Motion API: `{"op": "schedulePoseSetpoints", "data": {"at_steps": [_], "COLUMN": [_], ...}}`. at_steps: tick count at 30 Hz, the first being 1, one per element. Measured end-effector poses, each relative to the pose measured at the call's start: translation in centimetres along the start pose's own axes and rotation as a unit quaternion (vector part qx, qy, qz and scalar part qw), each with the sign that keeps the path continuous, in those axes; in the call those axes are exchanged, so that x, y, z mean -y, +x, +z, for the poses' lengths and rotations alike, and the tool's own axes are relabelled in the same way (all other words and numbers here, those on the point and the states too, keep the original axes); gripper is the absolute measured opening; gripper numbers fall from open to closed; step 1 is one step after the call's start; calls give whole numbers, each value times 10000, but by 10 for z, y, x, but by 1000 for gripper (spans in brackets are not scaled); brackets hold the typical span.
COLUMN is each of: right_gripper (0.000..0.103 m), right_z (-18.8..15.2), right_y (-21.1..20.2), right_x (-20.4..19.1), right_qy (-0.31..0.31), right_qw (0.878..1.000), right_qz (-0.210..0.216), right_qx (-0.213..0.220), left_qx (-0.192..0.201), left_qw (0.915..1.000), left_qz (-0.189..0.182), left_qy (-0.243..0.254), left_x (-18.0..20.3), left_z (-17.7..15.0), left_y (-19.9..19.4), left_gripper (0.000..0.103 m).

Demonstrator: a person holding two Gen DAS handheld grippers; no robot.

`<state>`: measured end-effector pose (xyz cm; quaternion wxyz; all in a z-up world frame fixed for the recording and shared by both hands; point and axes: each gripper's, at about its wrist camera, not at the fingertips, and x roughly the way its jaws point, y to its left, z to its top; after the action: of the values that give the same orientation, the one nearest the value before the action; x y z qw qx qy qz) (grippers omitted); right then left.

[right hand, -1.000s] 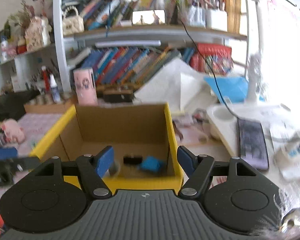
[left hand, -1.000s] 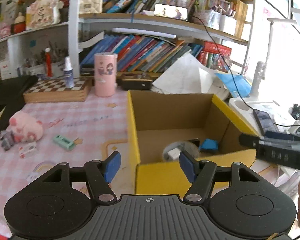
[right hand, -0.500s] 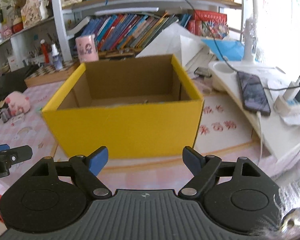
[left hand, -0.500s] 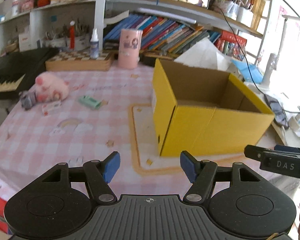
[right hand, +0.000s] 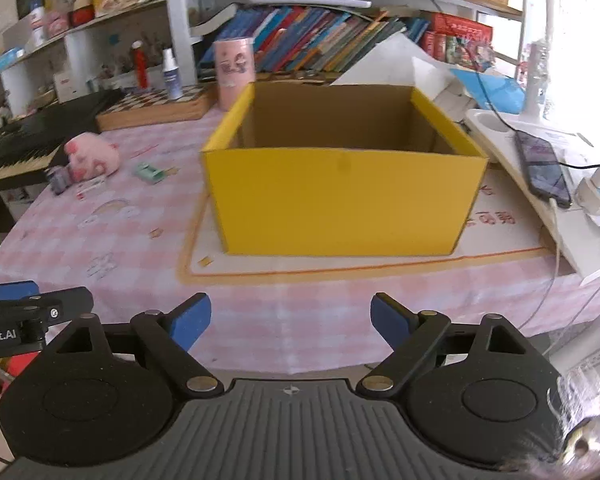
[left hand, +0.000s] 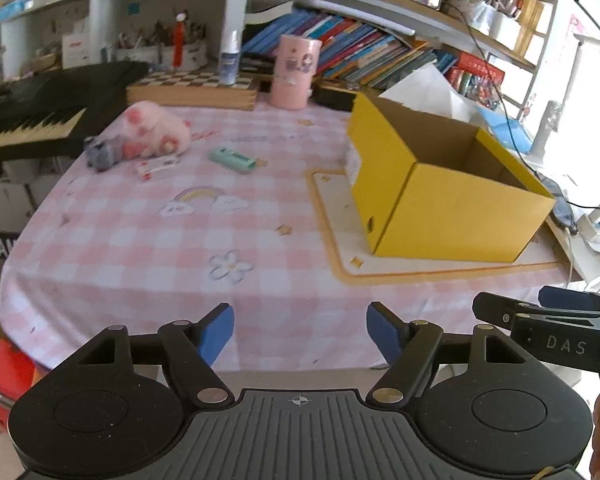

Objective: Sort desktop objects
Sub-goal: 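Withdraw both open tools from the yellow box back over the table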

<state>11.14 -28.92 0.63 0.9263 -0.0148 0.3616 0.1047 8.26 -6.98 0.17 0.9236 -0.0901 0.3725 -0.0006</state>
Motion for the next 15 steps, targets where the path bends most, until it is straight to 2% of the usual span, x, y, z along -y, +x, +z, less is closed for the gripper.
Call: {"op": "schedulePoseSetpoints", "data": {"at_steps": [15], "right_gripper": [87], "right_z": [-22], "right_y": [-18], "right_x": [-65], "right_qy": [-91], "right_qw": [9999], "right_qz": [92], "right_qx": [-4], "left_qx": [-192], "left_qw": [9997], "left_qz": [153], "left_qy": [78], "left_x": [-48], "left_z": [-18], "left_y": [-23], "left_gripper": [76]}}
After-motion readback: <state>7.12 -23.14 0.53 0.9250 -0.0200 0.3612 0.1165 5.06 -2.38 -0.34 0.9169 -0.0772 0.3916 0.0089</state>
